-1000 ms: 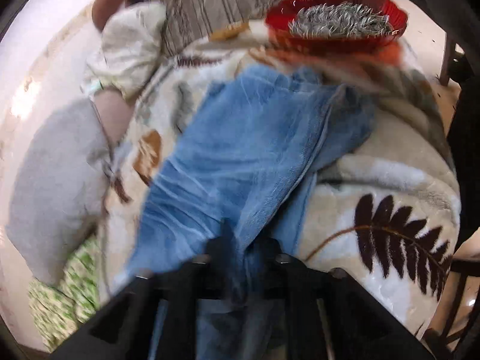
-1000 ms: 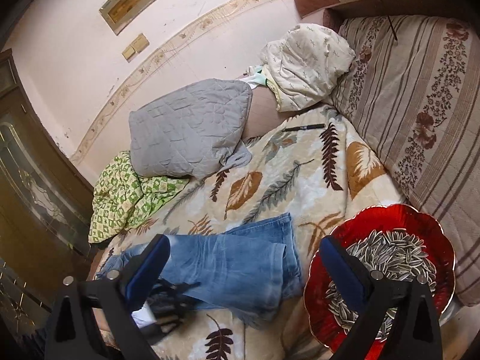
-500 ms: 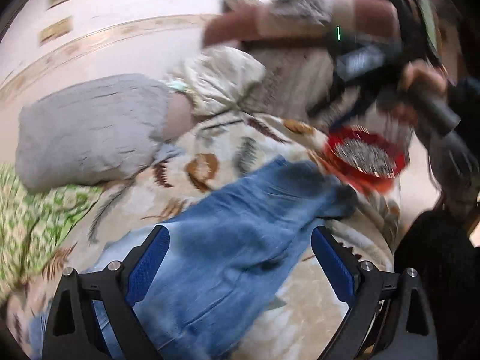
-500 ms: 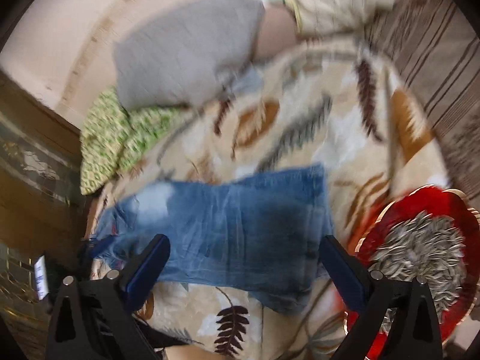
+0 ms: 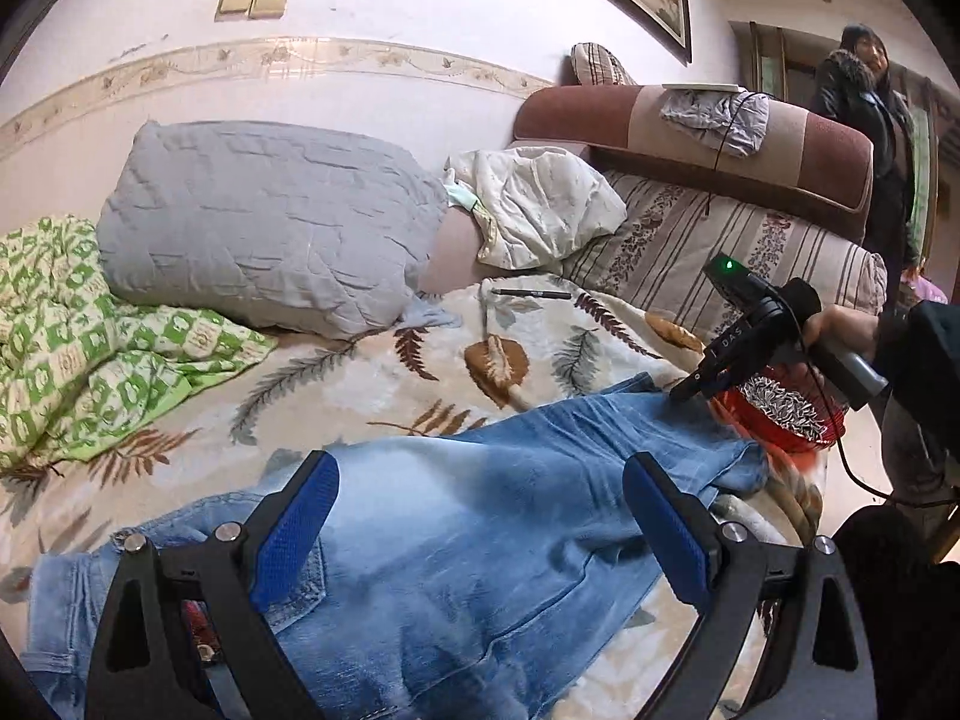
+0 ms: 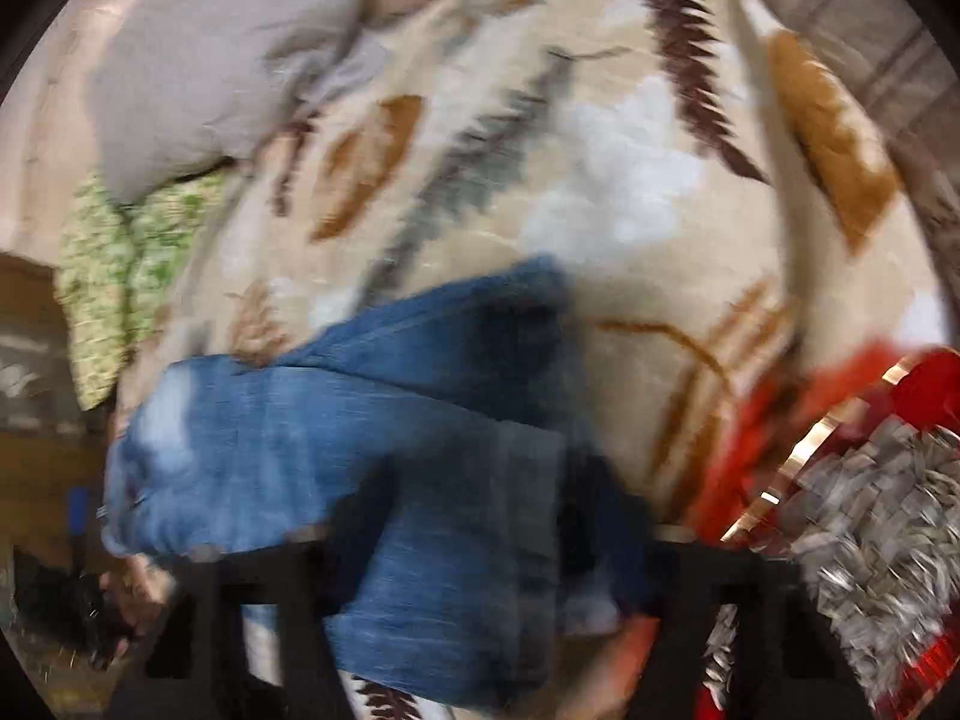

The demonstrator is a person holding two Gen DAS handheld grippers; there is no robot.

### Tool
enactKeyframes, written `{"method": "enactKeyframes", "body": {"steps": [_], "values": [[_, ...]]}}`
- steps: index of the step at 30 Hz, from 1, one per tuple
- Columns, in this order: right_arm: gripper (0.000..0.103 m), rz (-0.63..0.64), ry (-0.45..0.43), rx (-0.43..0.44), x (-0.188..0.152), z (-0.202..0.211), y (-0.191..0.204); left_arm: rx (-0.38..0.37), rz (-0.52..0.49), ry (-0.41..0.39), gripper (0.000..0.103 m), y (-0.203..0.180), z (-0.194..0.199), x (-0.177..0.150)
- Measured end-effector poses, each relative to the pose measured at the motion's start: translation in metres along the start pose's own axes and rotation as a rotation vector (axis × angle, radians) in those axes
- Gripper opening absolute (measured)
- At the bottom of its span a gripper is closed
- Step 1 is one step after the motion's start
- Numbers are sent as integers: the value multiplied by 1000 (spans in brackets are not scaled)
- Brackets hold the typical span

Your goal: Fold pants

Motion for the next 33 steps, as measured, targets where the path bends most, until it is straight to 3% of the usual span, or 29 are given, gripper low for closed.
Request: {"method": "enactKeyframes", "body": {"steps": [1, 4, 10, 14, 17, 21, 27, 29, 31, 32, 33], "values": [[11, 37, -6, 19, 0, 0, 6, 4, 0, 2, 96, 0, -2, -2], [5, 109, 10, 26, -2, 0, 19, -1, 5, 10, 96, -1, -5, -5], [3, 210, -74, 14, 21, 33, 39, -5, -2, -5, 96, -4, -4, -2], [3, 277, -110, -71, 43, 52, 45, -3, 7, -10, 96, -3, -4, 0], [3, 299, -96, -142, 53, 45, 39, 8, 10, -9, 96, 0, -5, -1], [3, 303, 7, -247, 43, 2, 18, 19, 12, -8, 96, 3, -4, -2], [10, 306, -48, -316, 44, 27, 23, 41, 21, -6, 100, 11, -2, -1], [27, 351, -118, -326, 49, 54, 44, 53, 34, -11, 100, 13, -3, 1], [103, 371, -227, -327, 54, 77, 62, 75, 37, -15, 101, 16, -2, 3], [103, 400, -299, -314, 57, 90, 75, 89, 33, -16, 103, 17, -2, 3], [103, 426, -314, -324, 56, 95, 82, 101, 29, -17, 103, 17, -1, 3]]}}
Point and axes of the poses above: each gripper's, at about its wrist camera, not at the fingertips, and z roughly against the way its jaws point, y to its left, x to its top, the point moved 9 cm from there along -z, roughly the way its jaws point, and after that the axes turned 10 degrees about -y, right-handed, at the moved point
